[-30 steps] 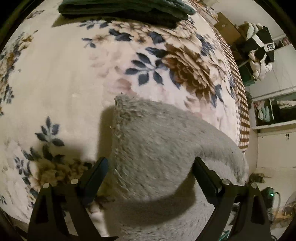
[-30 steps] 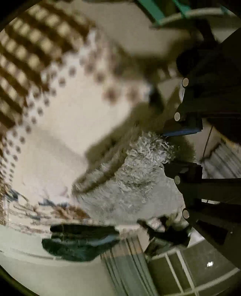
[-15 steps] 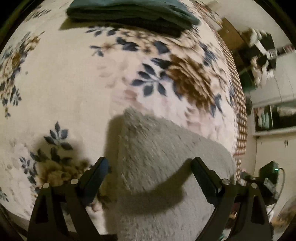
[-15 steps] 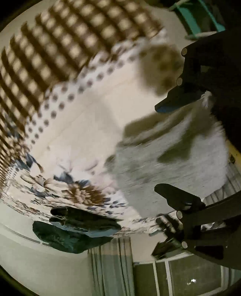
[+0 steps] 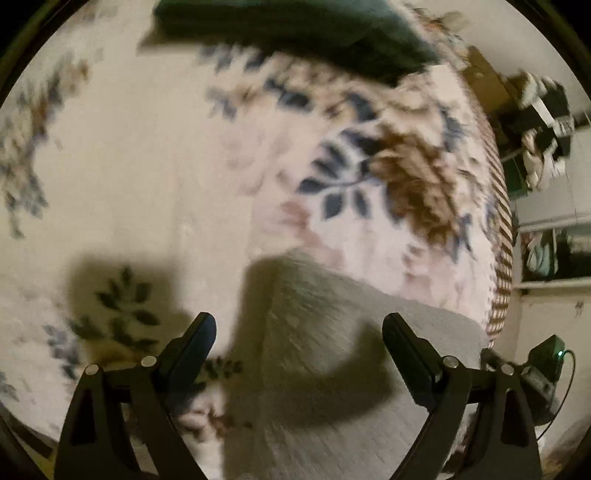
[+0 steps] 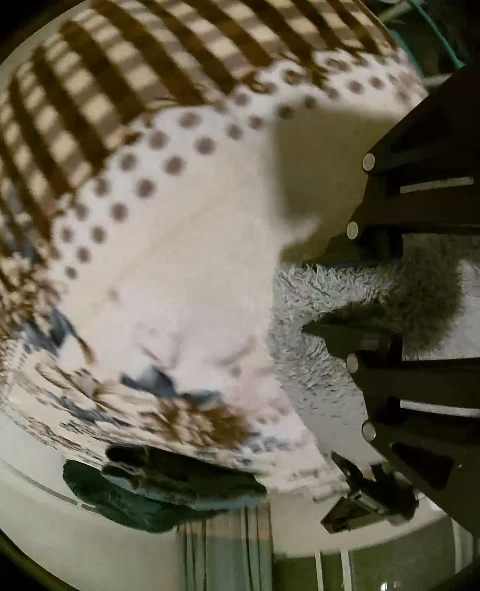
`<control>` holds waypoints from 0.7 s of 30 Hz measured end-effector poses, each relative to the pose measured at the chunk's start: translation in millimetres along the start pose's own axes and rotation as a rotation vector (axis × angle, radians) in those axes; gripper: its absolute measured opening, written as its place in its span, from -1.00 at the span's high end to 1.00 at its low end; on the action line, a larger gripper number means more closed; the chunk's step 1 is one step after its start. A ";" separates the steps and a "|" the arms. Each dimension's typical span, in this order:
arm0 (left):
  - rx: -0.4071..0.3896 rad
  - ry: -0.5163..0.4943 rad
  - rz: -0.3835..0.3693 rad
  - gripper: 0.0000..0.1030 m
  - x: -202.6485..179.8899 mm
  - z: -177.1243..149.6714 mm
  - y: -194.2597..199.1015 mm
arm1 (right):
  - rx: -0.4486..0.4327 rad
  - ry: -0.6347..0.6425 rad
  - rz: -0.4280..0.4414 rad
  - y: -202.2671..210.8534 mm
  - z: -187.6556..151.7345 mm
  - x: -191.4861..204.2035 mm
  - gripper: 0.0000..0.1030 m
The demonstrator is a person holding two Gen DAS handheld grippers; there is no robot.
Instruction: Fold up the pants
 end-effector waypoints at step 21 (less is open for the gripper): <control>0.103 -0.256 0.015 -0.80 -70.2 -12.2 -51.4 | 0.034 -0.445 0.215 18.9 -168.8 -96.9 0.89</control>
Point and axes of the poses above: each gripper's, at about its wrist camera, not at the fingertips, and y roughly against the way its jaws point, x to its left, z to its top, the point moved 8 cm from there along -y, roughly the way its jaws point, and after that the axes turned 3 degrees about y, right-handed, at the moved point
